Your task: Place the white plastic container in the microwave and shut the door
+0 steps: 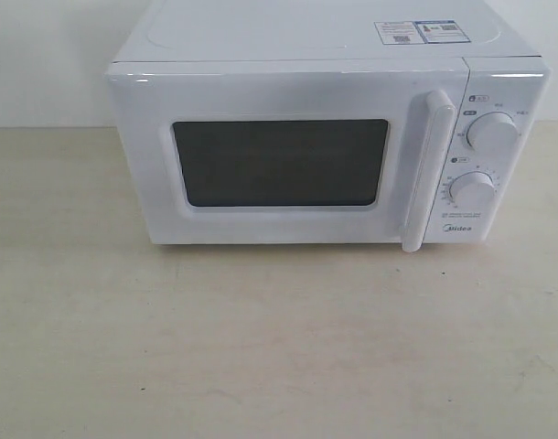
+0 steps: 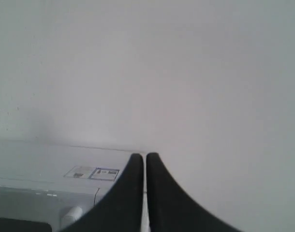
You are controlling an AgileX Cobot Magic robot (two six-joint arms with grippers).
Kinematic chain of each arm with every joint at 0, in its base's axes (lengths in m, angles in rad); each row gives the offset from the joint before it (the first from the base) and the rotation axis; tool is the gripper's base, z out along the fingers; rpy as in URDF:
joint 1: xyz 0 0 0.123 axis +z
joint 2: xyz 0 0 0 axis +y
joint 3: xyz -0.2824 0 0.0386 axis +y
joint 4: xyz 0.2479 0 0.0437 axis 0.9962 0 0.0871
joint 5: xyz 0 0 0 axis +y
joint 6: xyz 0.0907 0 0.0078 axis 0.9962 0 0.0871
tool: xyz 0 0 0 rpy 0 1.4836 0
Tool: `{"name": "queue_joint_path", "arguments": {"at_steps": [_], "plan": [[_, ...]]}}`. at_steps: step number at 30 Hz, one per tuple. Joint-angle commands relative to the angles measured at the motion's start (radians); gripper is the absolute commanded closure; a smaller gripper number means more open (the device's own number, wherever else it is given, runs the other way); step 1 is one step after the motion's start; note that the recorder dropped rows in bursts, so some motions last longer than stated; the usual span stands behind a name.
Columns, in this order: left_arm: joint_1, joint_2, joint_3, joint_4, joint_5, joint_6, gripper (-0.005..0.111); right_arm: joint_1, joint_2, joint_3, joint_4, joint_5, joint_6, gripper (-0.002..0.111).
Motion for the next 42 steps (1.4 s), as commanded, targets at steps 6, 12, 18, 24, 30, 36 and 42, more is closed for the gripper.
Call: {"name": "queue_joint_path", "arguments": {"at_steps": [6, 12, 18, 24, 30, 36, 42], "plan": [[-0.007, -0.001, 0.006, 0.003, 0.001, 0.006, 0.102, -0.006, -0.008, 0.027, -0.005, -0.135, 0.145, 0.108], [-0.007, -0.001, 0.006, 0.003, 0.001, 0.006, 0.102, -0.006, -0.008, 0.027, -0.053, -0.142, 0.325, 0.108], [-0.007, -0.001, 0.006, 0.003, 0.001, 0.006, 0.102, -0.006, -0.008, 0.027, -0.401, -0.132, 0.623, 0.108], [-0.007, -0.001, 0.006, 0.003, -0.001, 0.006, 0.102, -0.006, -0.008, 0.029, -1.268, -0.121, 1.631, 0.108], [-0.007, -0.001, 0.006, 0.003, 0.001, 0.006, 0.102, -0.006, -0.008, 0.118, -1.523, -0.131, 1.859, 0.108], [-0.007, -0.001, 0.006, 0.003, 0.001, 0.006, 0.102, -0.006, -0.008, 0.224, -1.578, -0.169, 1.857, 0.108], [-0.007, -0.001, 0.006, 0.003, 0.001, 0.006, 0.102, -0.006, -0.008, 0.234, -1.578, -0.158, 1.833, 0.108]]}}
